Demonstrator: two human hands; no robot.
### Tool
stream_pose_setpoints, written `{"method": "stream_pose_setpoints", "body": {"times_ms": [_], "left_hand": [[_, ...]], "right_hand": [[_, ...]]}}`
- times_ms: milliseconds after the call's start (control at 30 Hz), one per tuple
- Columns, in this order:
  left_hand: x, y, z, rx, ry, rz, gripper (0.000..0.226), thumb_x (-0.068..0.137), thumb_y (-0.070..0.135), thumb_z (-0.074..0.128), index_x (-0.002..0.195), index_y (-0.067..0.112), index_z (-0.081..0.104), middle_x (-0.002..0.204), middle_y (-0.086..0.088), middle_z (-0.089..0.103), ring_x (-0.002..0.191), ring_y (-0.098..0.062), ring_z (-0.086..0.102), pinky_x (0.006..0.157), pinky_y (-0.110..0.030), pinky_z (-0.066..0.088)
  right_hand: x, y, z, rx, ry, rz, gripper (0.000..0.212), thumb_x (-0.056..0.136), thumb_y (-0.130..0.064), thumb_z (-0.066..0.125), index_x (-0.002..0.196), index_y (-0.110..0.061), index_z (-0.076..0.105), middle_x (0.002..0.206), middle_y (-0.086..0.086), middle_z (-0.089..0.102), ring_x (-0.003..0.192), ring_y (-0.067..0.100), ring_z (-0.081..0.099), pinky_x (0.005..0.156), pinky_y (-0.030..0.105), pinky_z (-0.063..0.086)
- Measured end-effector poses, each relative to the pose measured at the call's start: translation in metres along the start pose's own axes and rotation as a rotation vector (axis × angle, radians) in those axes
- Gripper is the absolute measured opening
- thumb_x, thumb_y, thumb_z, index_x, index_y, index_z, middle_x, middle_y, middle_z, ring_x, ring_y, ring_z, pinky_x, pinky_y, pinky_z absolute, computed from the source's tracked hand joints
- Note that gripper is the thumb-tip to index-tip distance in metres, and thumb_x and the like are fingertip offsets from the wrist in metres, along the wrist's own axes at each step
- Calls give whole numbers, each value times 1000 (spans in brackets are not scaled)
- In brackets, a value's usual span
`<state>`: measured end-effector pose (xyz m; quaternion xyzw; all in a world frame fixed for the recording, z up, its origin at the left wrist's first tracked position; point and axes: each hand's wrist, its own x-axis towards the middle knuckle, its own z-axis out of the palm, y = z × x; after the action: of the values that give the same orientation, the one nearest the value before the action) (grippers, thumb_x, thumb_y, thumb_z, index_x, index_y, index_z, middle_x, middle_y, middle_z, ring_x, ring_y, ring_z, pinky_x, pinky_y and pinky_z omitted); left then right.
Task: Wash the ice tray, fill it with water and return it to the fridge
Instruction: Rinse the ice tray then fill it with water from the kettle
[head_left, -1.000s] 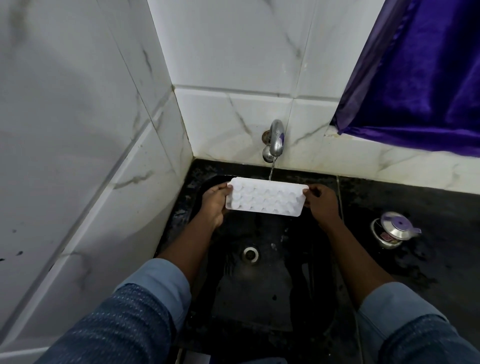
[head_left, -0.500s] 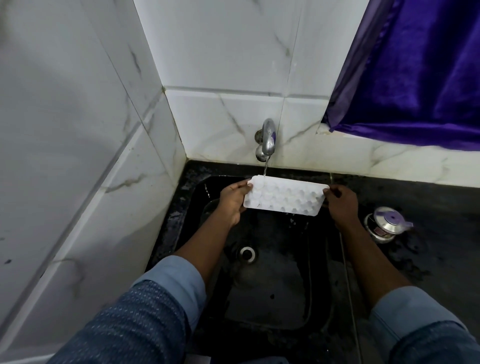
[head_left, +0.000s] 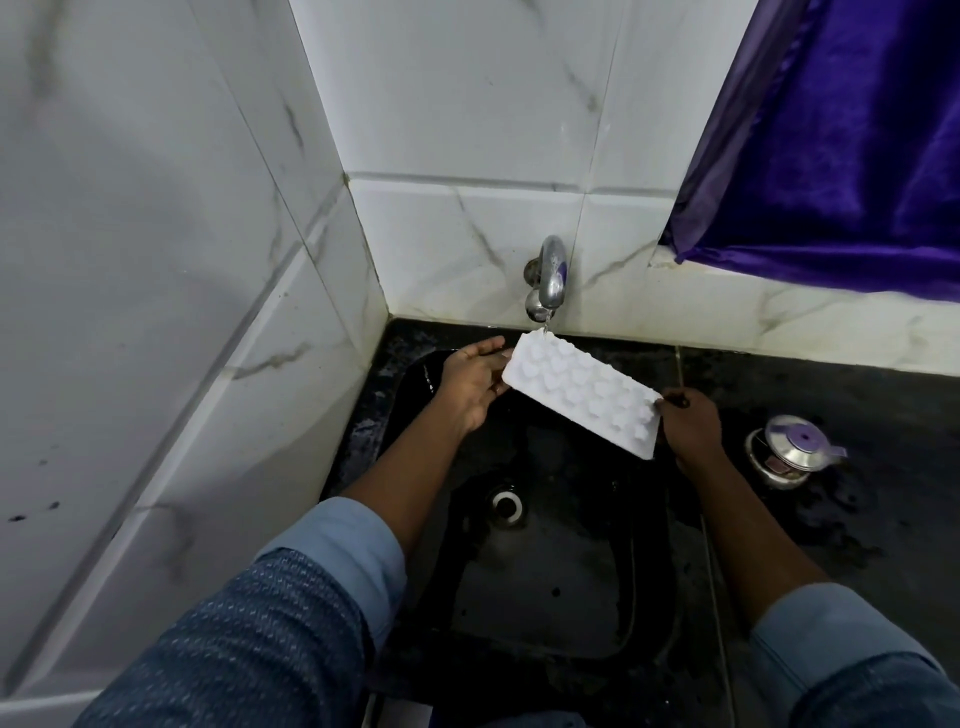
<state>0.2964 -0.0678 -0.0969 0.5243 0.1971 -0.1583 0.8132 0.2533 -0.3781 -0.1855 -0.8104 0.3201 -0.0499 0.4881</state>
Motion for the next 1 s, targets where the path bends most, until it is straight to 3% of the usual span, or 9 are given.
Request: {"method": "stream_pose_setpoints", "body": {"times_ms": [133, 233, 333, 433, 600, 700, 800, 933, 1000], "left_hand": [[2, -1, 1, -75, -41, 28, 36, 93, -15, 63, 121, 7, 65, 119, -16, 74, 105, -25, 73, 93, -38, 61], [2, -5, 11, -89, -30, 40, 35, 93, -21, 58, 113, 7, 65, 115, -15, 70, 104, -23, 69, 106, -41, 54], [1, -10, 22, -80, 22, 29, 24, 94, -16, 63, 102, 6, 65, 97, -10, 70, 88, -17, 70, 87, -28, 61], [3, -15, 29, -32, 60, 22, 13, 96, -7, 69, 95, 6, 66, 90, -8, 71, 80, -16, 69, 74, -23, 61], [4, -11, 33, 44, 59, -3, 9, 100, 10, 70, 93, 15, 69, 90, -3, 74, 77, -16, 69, 74, -33, 61], [2, -8, 37, 57, 72, 30, 11, 100, 5, 69, 91, 12, 68, 85, -4, 73, 71, -15, 70, 60, -25, 62], [0, -11, 41, 127, 39, 86, 4, 98, 1, 71, 99, 5, 70, 89, -7, 74, 74, -17, 70, 59, -23, 61], [-5, -15, 33, 163, 14, 76, 15, 100, 7, 69, 114, 3, 74, 104, -13, 80, 85, -22, 77, 65, -29, 63], [-10, -15, 20, 255, 3, 31, 13, 101, 12, 70, 108, 3, 75, 89, -9, 79, 72, -15, 77, 53, -21, 56]], "right_hand": [[-4, 7, 2, 144, -36, 82, 28, 96, -2, 64, 123, -3, 73, 118, 16, 71, 97, 30, 68, 78, 38, 56], [-7, 16, 2, 289, -61, 159, 25, 90, 3, 65, 111, -4, 78, 111, 19, 75, 96, 35, 72, 84, 42, 59], [-11, 19, -2, 386, -29, 262, 12, 92, 3, 64, 93, -5, 73, 109, 28, 73, 89, 37, 71, 81, 47, 60], [-24, 13, -8, 341, -100, 252, 16, 89, 11, 57, 93, -3, 64, 109, 32, 68, 82, 37, 66, 71, 44, 56], [-54, 4, -23, 345, -573, 246, 37, 89, 18, 50, 117, -1, 65, 124, 26, 69, 101, 34, 70, 78, 42, 62], [-72, -10, -21, 406, -763, 246, 35, 98, -8, 63, 132, -1, 64, 124, 18, 74, 106, 31, 74, 86, 42, 62], [-82, -33, -4, 517, -819, 134, 43, 103, -29, 63, 139, -5, 62, 133, 16, 70, 122, 37, 68, 105, 53, 52], [-91, -68, 28, 701, -732, 43, 40, 107, -26, 57, 142, -6, 57, 135, 17, 68, 127, 38, 65, 105, 52, 53], [-93, -76, 40, 814, -742, 59, 42, 110, -26, 51, 147, -6, 53, 141, 18, 64, 130, 35, 63, 106, 51, 52]]}}
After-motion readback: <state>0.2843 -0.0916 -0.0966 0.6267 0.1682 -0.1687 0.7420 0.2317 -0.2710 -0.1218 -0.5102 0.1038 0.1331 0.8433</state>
